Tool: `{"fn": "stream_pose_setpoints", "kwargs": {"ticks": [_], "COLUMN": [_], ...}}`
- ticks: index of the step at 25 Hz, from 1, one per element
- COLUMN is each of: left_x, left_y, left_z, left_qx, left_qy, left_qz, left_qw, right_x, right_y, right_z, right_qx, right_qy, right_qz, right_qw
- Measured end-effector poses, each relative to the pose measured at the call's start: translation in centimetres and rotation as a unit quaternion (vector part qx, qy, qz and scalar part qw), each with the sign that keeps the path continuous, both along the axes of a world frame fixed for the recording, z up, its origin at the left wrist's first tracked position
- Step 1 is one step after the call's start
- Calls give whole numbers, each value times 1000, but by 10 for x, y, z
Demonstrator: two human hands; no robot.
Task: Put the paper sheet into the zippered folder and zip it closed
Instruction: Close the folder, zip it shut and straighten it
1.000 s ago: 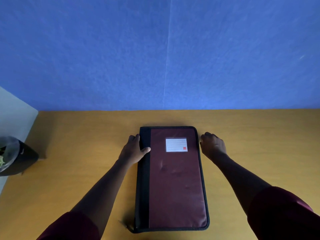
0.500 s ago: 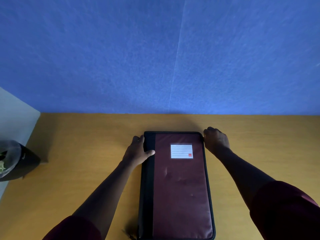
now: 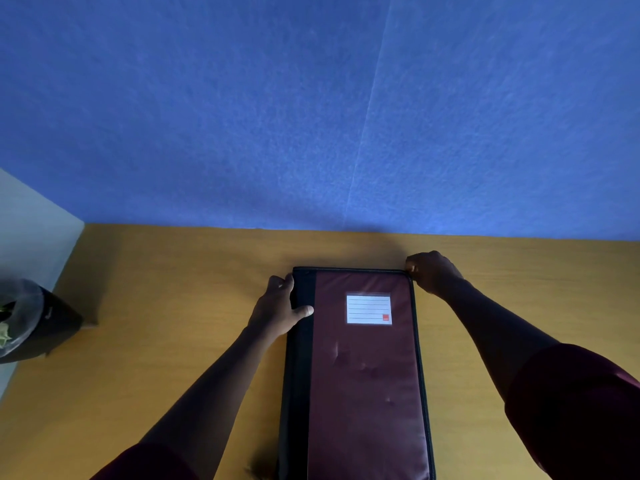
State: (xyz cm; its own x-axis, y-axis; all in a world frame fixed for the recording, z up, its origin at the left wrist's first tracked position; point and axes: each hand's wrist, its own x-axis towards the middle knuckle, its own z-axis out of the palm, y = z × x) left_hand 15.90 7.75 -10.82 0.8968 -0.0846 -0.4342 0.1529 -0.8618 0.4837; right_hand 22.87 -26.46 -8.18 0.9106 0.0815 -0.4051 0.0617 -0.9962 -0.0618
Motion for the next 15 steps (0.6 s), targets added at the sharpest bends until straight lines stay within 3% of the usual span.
{"fn": "stream_pose_setpoints", "kwargs": {"ticks": [6, 15], "left_x": [1, 1], "left_y": [1, 0], "left_z": [-2, -2], "left_qx": [2, -3], "left_qy": [-8, -1], "left_qz": [2, 8], "left_qw": [1000, 1000], "right_x": [14, 24], "right_y": [-11, 10], "right_z": [-4, -9], "right_qx": [144, 177], "right_qy": [73, 97], "right_qz": [-123, -356], "right_qw": [979, 912]}}
